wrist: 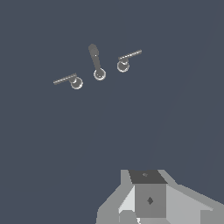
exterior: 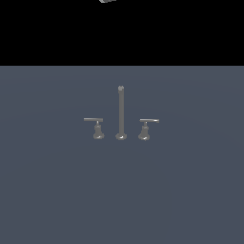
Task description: Turn on the faucet by rotating a designated handle.
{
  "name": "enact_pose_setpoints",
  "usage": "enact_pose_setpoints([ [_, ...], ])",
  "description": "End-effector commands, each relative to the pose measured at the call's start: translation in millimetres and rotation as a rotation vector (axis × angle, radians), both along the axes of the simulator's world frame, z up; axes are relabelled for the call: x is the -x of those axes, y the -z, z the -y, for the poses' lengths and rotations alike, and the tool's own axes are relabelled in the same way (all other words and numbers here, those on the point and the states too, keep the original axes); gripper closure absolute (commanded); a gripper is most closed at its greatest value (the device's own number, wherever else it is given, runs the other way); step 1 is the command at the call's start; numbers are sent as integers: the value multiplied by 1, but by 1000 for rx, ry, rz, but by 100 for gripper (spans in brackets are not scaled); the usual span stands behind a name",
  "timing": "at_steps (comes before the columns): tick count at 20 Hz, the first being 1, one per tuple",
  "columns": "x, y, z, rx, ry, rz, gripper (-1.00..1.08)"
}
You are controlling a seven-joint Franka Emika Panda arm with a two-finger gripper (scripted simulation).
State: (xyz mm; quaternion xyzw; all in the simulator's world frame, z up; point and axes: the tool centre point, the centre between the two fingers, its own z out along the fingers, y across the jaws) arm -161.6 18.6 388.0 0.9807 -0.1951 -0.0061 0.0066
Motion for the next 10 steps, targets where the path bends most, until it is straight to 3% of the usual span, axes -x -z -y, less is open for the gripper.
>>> enact_pose_setpoints([
  [1,-15,17,-1,-1,65,1,108],
  [10,-68,74,4,-4,291,5,108],
])
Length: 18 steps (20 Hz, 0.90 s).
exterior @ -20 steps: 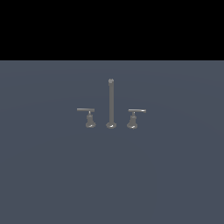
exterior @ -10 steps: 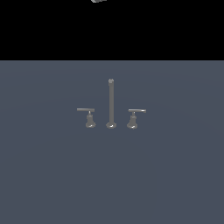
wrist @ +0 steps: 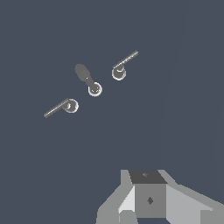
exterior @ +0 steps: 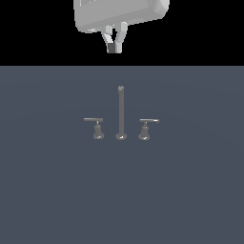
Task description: Turn on the faucet by rotating a designated handle.
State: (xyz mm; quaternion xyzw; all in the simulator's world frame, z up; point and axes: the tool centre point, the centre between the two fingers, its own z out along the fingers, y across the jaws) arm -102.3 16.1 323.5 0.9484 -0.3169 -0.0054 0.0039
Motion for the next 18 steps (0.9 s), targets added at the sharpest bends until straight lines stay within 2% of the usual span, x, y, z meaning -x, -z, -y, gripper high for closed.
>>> enact_pose_setpoints([
  [1,-15,16,3,-1,64,2,108],
  [10,-66,74,22,-1,292,5,108],
  [18,-109,127,51,1,504,8,108],
])
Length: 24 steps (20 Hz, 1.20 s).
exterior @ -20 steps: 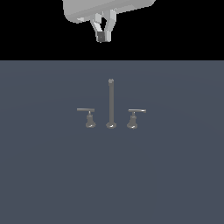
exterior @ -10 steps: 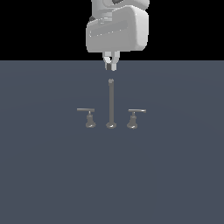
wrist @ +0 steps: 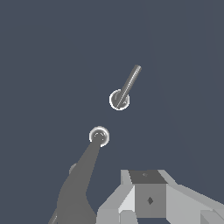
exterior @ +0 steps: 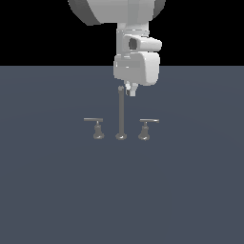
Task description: Turn on the faucet by rotating a designated handle.
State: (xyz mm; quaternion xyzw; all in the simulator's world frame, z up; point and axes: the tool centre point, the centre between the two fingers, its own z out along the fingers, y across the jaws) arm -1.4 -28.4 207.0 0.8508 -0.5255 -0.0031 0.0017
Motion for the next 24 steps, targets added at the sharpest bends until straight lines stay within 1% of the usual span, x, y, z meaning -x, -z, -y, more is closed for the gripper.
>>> enact_pose_setpoints([
  [1,-13,17,11,2,70,1,108],
  [7,-42,59,41,4,238,3,108],
  [12,-59,87,66,5,356,5,108],
  [18,-70,109,87,5,451,6,108],
  [24,-74,118,96,4,490,7,108],
])
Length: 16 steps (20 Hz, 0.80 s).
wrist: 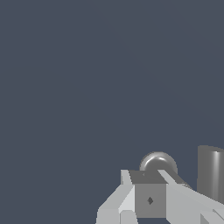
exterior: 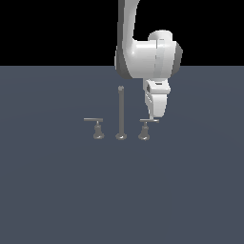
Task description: Turn on the faucet by rotating a designated handle.
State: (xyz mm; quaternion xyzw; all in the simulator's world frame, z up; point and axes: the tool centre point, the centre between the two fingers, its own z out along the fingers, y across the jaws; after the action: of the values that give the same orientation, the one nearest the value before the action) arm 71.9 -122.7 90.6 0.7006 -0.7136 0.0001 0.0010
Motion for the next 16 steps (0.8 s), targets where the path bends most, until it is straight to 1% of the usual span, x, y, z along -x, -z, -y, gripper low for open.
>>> enact_pose_setpoints([
  [1,-1,1,2,0,8,1,108],
  [5,-1,1,2,0,7,1,108],
  [15,30,2,20,-1,11,1,108],
  [16,30,2,20,-1,11,1,108],
])
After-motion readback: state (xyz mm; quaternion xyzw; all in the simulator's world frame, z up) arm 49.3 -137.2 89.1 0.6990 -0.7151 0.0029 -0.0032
